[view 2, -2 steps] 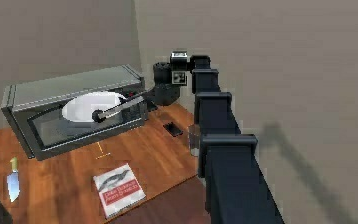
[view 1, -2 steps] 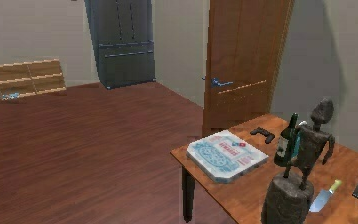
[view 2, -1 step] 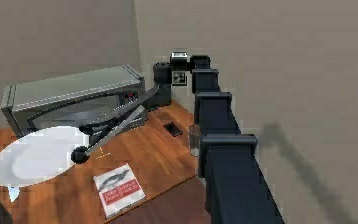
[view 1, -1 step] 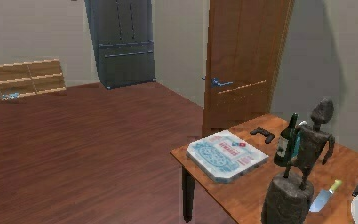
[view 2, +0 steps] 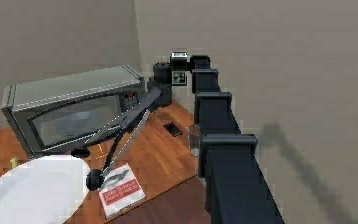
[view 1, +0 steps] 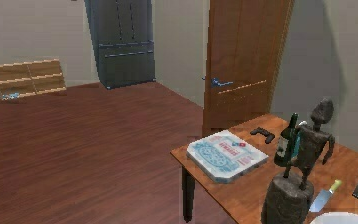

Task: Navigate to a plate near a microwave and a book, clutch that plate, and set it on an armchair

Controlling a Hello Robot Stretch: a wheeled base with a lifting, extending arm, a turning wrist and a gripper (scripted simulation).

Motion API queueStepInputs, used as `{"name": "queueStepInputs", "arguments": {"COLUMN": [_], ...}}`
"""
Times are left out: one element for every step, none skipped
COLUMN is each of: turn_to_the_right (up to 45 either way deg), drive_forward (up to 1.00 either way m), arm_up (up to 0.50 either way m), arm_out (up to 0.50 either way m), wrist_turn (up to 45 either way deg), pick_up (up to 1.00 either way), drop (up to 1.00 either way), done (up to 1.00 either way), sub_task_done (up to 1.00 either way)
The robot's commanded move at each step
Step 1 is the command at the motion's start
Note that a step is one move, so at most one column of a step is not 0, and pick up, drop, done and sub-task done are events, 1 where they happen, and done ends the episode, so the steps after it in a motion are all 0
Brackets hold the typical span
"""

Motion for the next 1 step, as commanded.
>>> {"name": "queueStepInputs", "arguments": {"turn_to_the_right": [0.0], "drive_forward": [0.0], "arm_up": [0.0], "arm_out": [-0.32], "wrist_turn": [0.0], "pick_up": [0.0], "drop": [0.0], "done": [0.0], "sub_task_done": [0.0]}}
